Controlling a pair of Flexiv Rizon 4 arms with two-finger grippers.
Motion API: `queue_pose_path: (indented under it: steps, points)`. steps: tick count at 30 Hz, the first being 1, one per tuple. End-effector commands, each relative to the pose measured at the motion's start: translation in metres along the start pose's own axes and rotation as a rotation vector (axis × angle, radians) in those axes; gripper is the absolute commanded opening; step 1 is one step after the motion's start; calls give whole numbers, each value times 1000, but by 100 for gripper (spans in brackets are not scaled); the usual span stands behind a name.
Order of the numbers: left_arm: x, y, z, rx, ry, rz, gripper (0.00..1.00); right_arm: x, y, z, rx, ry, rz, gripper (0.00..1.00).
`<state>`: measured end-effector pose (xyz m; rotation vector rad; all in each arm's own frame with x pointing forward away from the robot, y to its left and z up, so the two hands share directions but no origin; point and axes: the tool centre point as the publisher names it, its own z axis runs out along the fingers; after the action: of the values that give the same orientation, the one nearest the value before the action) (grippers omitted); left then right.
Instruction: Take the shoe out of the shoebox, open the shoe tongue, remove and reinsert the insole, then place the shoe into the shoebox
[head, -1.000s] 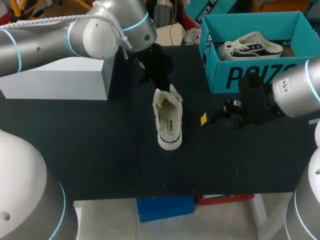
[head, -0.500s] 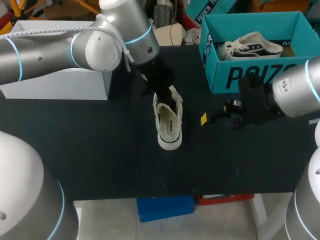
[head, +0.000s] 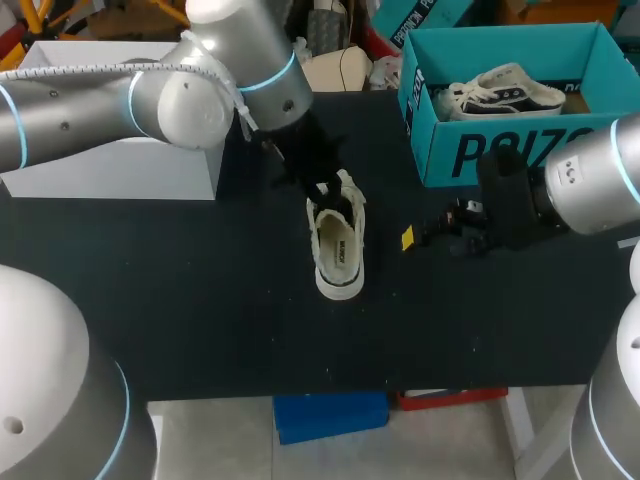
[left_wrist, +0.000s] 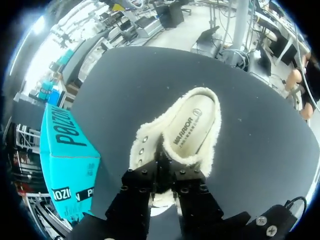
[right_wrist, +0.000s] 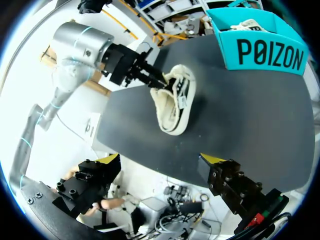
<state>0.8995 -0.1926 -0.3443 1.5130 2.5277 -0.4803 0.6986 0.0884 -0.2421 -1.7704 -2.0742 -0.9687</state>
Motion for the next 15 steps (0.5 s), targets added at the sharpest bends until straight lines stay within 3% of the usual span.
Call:
queue_pose_path:
  steps: [1,4,10,15]
  points:
    - [15,-7,-30,-36,59,137,27,1,0,0,1,-3,1,100]
    - [26,-5,-35,-79,101,219,34,1,0,0,1,-3,1,100]
    - [39,4,-42,-106,131,283,32,1,0,0,1,-3,1,100]
    - [43,3,-29,-84,124,308,30,1,0,0,1,-3,1,100]
